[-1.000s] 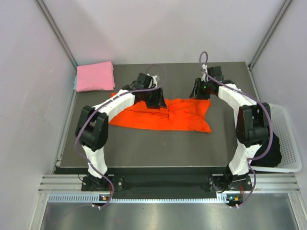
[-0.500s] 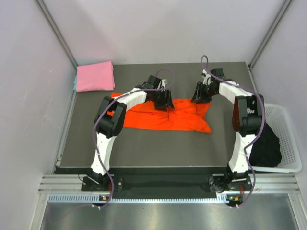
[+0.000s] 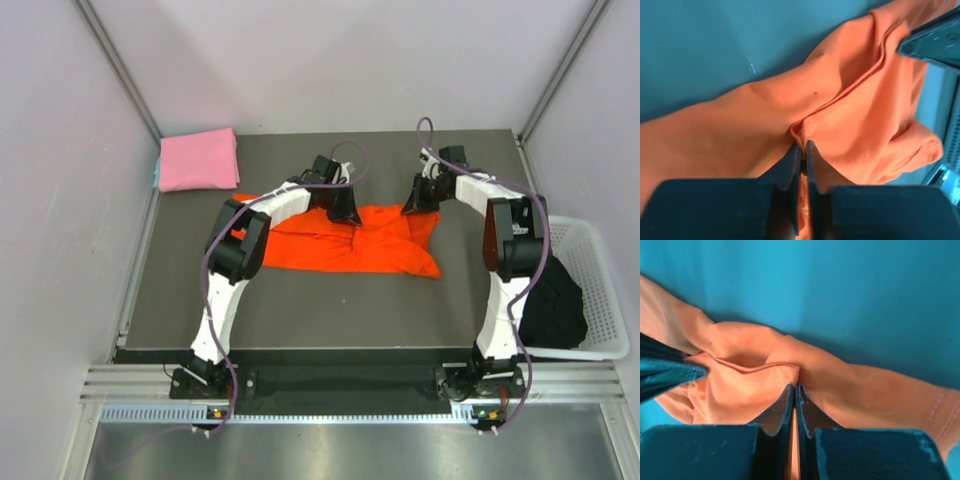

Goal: Fold and stack the t-shirts
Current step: Fold the tshirt

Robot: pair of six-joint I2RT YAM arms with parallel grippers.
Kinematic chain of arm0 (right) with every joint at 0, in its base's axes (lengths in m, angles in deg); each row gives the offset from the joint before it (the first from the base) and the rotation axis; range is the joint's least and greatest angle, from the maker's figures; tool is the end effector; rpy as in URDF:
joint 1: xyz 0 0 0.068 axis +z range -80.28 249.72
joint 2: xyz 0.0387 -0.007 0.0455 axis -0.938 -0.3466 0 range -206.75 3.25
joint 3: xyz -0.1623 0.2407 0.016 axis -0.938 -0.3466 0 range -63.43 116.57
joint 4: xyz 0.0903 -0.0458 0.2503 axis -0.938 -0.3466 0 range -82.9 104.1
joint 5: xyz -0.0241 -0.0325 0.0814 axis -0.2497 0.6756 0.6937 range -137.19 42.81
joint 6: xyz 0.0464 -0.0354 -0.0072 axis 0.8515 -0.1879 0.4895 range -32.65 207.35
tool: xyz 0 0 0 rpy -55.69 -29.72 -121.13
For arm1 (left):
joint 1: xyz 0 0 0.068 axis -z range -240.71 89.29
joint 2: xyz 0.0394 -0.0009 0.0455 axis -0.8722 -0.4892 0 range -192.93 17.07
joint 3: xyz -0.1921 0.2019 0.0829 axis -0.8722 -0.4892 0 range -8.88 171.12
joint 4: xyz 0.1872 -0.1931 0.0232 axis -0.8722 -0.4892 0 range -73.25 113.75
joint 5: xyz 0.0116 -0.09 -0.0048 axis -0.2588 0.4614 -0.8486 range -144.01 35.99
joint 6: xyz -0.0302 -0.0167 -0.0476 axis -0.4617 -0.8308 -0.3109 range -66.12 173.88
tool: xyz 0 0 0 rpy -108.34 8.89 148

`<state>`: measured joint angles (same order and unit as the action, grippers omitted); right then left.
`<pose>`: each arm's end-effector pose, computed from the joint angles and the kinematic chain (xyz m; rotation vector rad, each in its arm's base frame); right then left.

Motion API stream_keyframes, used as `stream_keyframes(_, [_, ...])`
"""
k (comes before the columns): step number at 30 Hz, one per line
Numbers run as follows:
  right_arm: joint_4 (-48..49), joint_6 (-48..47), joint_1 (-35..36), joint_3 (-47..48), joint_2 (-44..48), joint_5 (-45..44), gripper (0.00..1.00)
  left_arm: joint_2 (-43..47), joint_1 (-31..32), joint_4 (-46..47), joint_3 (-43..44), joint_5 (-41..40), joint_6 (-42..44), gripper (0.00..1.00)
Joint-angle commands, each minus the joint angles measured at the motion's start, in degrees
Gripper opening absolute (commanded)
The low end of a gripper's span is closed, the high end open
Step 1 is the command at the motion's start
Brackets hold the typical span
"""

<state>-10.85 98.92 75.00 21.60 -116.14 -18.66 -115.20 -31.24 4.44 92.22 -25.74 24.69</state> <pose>0.4553 0.0625 0.1700 -0.0382 2.5924 0.7544 0.4509 -0.2780 0.1564 0.2407 2.5878 -1.0237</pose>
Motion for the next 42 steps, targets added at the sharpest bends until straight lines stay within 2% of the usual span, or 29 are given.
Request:
stream_keyframes(1, [6.1,-0.9,-0.6,-1.7,5.6,0.9,0.0,-0.4,0.1,3.1,2.7,0.6,-0.4,0.03])
stream_keyframes(2, [7.5,-1.1,-0.6,-2.1,5.9,1.0,0.0,-0.4,0.1,3.1,2.6,0.5,-0.8,0.0])
stream_keyframes(9, [9.1,-2.7,-0.5,-1.3,4.6,1.8,0.0,1.3,0.2,5.3,-1.3,-2.4,-5.5,0.0])
stream_keyframes(25, [10.5,-6.3,0.7,0.2,3.3,0.1,0.0,8.0,0.1,8.7,-7.9,-12.3,-8.9,0.0])
stream_keyframes(36, [12.7,-5.2,1.0,-0.6,1.9,0.6,0.0,9.5,0.2,9.0,-10.3,-13.3,-11.9,0.0])
stream_keyframes(38, [12.1,-5.2,1.1,-0.3,1.5,0.5,0.02,9.0,0.1,8.4,-10.1,-14.0,-11.9,0.0])
stream_keyframes(40, [9.5,-4.8,1.2,0.9,1.1,-0.6,0.1,8.6,0.2,7.5,-10.0,-14.1,-11.9,0.0])
stream_keyframes(41, [8.0,-4.1,1.3,1.8,1.2,-1.7,0.14,8.6,0.2,6.8,-9.7,-14.3,-11.9,0.06])
stream_keyframes(42, [6.5,-3.2,1.3,3.2,1.9,-4.6,0.25,8.7,0.1,5.1,-9.3,-14.8,-11.8,0.1])
